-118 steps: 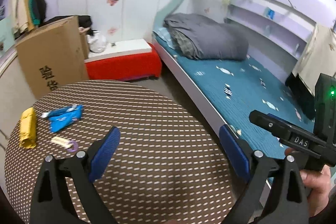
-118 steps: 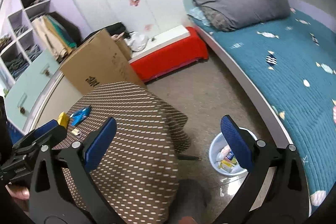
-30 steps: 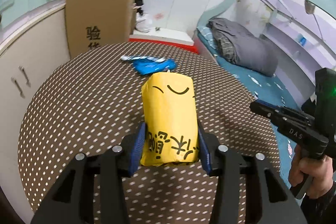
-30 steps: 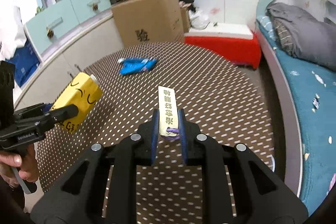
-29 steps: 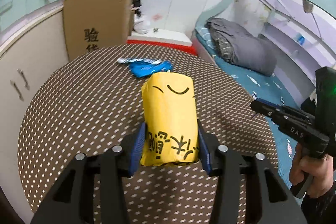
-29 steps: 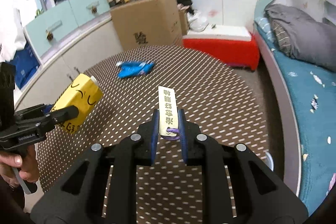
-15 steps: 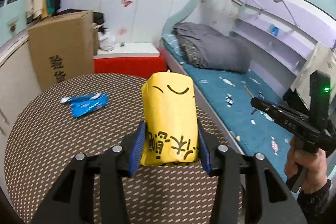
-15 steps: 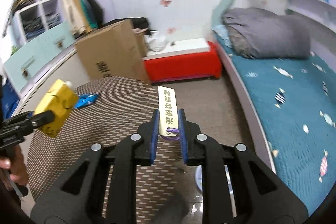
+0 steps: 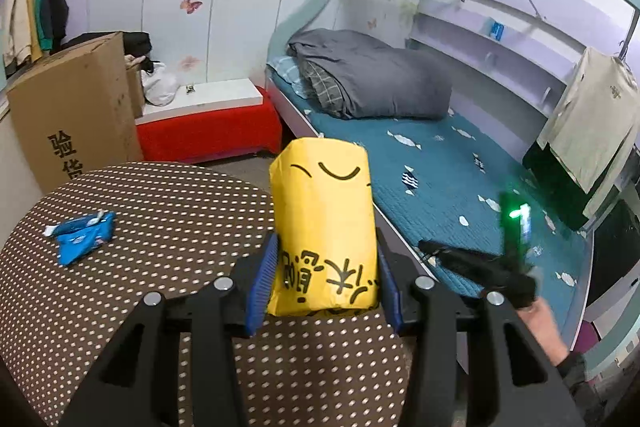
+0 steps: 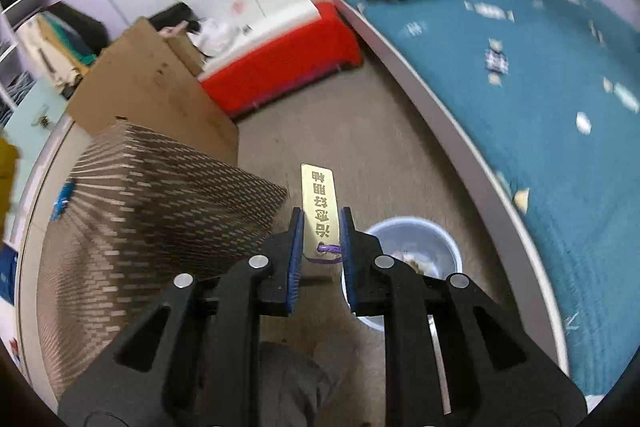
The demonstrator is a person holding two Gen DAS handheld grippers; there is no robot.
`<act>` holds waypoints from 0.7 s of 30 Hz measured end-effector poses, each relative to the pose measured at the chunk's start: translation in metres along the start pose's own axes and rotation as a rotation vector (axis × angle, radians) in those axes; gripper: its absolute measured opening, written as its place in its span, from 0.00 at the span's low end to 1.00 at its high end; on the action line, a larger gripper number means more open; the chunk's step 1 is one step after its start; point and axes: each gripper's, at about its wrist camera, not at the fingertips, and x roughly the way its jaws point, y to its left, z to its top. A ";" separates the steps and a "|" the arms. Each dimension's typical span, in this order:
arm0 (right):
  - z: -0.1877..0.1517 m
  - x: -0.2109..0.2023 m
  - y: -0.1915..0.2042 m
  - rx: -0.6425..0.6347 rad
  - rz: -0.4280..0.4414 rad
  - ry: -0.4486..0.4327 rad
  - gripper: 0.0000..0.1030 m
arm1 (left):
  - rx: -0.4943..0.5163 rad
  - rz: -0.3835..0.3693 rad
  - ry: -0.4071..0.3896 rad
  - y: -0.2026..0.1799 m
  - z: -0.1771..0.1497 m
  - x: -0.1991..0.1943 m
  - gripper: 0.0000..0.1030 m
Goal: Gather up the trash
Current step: 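Carry the yellow bag and tag over the bin and open both tools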
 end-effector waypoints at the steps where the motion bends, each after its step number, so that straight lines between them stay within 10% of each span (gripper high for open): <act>1: -0.002 0.012 -0.009 0.025 0.002 0.022 0.18 | 0.004 -0.002 0.005 -0.003 0.001 0.005 0.44; 6: -0.008 0.058 -0.046 0.118 0.010 0.091 0.20 | 0.032 -0.015 0.040 -0.023 0.008 0.035 0.44; 9: -0.015 0.075 -0.061 0.151 -0.021 0.111 0.72 | 0.057 -0.018 0.067 -0.037 0.011 0.056 0.44; 21: -0.002 -0.019 -0.098 0.243 -0.002 -0.102 0.86 | 0.135 -0.099 0.271 -0.094 0.002 0.157 0.44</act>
